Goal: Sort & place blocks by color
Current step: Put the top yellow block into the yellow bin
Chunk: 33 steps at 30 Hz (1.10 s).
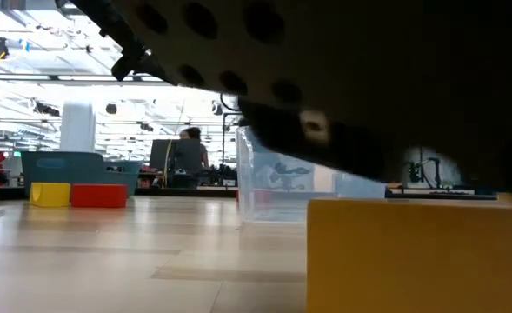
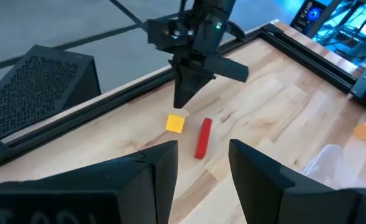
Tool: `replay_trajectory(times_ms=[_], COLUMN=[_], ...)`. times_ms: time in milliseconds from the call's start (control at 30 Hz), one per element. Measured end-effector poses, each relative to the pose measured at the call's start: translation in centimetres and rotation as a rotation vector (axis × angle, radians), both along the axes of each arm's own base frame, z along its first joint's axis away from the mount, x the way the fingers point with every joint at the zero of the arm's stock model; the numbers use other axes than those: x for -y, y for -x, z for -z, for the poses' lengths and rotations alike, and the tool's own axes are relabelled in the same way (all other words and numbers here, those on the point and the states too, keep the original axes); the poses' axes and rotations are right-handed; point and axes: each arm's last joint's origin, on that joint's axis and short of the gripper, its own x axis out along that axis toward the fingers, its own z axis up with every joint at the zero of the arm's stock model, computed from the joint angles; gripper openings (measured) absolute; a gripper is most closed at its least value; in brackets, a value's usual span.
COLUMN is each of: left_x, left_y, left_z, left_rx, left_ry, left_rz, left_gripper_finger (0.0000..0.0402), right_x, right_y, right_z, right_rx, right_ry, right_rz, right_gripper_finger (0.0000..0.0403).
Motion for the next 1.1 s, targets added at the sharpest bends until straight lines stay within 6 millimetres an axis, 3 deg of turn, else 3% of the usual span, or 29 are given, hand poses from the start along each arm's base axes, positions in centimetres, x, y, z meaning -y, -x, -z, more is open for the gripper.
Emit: replay_trajectory(times_ms=[133,267,433,633,767,933,1100], left_x=[0.0,0.0,0.0,0.0,0.1,0.2,0.2], left_y=[0.0,0.0,0.0,0.0,0.0,0.0,0.0], left_z=[0.0,0.0,0.0,0.0,0.0,0.1,0.3], left_rx=[0.012,0.013,0.011,0.002,-0.001,-0.014,-0.031], left_ry=[0.013,0.014,0.013,0.005,0.012,0.017,0.029], left_rz=[-0.013,-0.013,-0.012,0.001,0.025,0.056,0.070], left_gripper_finger=[0.0133,0.0133,0.0133,0.0133,0.0133,0.0133,0.0133], right_x=[-0.5,-2.2,-5.2,-10.0,-12.2,-13.4,-12.4], right_y=[-0.6,-1.5,-2.5,-4.5,-6.5,-8.3,-7.7], right_z=[-0.3,-1.9,-3.7,-4.0,-4.1,-4.6,-4.0], right_rx=[-0.033,-0.084,-0.152,-0.264,-0.173,-0.019,-0.041], right_ry=[-0.113,-0.028,0.083,0.274,0.248,0.137,0.111], right_rz=[0.169,0.226,0.279,0.442,0.609,0.722,0.869], right_gripper_finger=[0.0001,0.0001,0.0001,0.0003,0.0020,0.0035,0.0008])
